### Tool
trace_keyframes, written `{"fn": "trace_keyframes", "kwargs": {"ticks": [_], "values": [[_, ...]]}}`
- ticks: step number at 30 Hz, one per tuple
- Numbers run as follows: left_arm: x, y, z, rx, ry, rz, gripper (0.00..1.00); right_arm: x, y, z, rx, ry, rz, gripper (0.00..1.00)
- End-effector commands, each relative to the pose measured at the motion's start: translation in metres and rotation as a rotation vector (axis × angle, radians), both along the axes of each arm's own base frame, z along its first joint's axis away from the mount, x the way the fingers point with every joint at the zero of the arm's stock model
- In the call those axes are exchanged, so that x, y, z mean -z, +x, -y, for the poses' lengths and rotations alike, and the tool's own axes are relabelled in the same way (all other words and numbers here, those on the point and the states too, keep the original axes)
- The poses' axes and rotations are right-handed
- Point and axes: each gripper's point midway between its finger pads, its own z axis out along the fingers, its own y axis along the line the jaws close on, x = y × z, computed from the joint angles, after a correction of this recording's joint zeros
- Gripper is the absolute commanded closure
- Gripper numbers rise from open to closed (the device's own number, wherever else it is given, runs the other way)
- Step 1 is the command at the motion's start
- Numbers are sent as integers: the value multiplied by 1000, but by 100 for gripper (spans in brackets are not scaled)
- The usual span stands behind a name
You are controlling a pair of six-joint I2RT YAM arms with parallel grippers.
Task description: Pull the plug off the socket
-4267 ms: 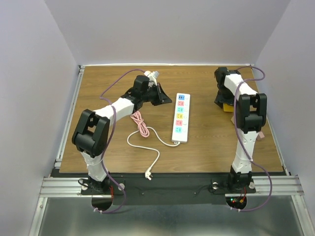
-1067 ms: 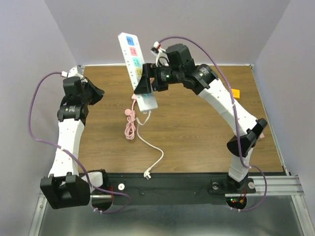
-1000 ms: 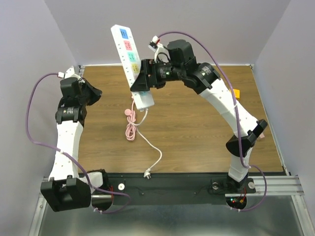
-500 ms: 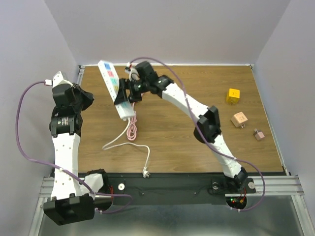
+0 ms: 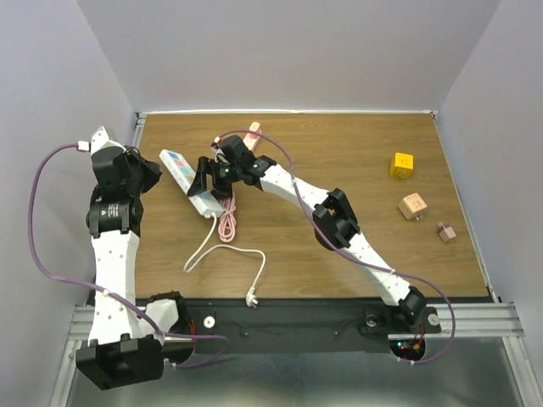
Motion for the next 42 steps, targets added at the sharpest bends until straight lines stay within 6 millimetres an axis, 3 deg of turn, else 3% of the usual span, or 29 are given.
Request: {"fn": "trace_keyframes", "kwargs": {"ticks": [1,2,3,5,9,10,11,12,13,15,16,17,18,19,20,21,22,24,26,27,28,31,32,34,36,38,39,40,42], "values": [[7,3,0,1,-6,2,100,-26,15,-29,124,97,62,60],[8,5,0,4,-7,4,100,-27,17,-30,148,100,52,42],[10,5,1,11,-10,0,100,-27,18,-32,162,103,55,16],[16,7,1,15,-15,-15,100,-40,21,-34,179,124,69,1],[16,9,2,14,-22,-8,100,-66,13,-32,124,161,109,0],[16,9,2,14,-25,-6,100,-93,6,-28,92,194,134,0],[14,10,2,13,-26,3,100,-79,1,-22,74,153,131,0],[14,10,2,13,-28,5,100,-86,-2,-15,73,146,150,0],[15,11,2,11,-32,4,100,-113,-5,-5,81,157,187,0],[14,14,4,21,-39,17,100,-95,-7,18,93,84,190,0],[15,17,5,29,-43,19,100,-129,-4,34,136,99,246,0],[16,19,9,51,-54,19,100,-107,-1,53,166,36,228,0],[24,23,12,64,-68,1,100,-109,9,67,239,-2,264,0],[28,26,15,88,-76,-3,100,-119,13,82,281,-14,291,0],[28,31,25,145,-94,13,100,-146,10,99,301,-3,347,0],[33,34,30,173,-108,4,100,-150,12,113,328,-20,367,0],[48,40,32,190,-125,-32,100,-143,16,127,374,-72,385,0],[59,48,39,238,-135,-51,100,-139,14,152,394,-174,403,0],[77,58,44,260,-139,-103,100,-130,14,167,412,-264,399,0],[80,61,46,270,-136,-112,100,-114,5,176,366,-336,371,1],[85,66,49,279,-141,-127,100,-105,-9,171,291,-340,330,3],[75,72,61,340,-127,-104,100,-77,-39,182,181,-412,257,8],[69,76,79,414,-118,-99,100,-66,-47,196,194,-456,249,8],[62,73,133,661,-69,-124,100,-73,-47,216,269,-491,279,4],[80,57,151,713,-23,-261,98,-66,-50,232,295,-532,279,1],[90,45,166,717,-21,-336,89,-75,-49,242,337,-542,307,0],[99,33,175,709,-9,-378,76,-73,-49,249,362,-564,295,0],[97,25,176,684,-17,-383,68,-74,-42,262,429,-608,312,0],[113,4,179,609,-36,-444,52,-81,-38,287,549,-653,283,0]]}}
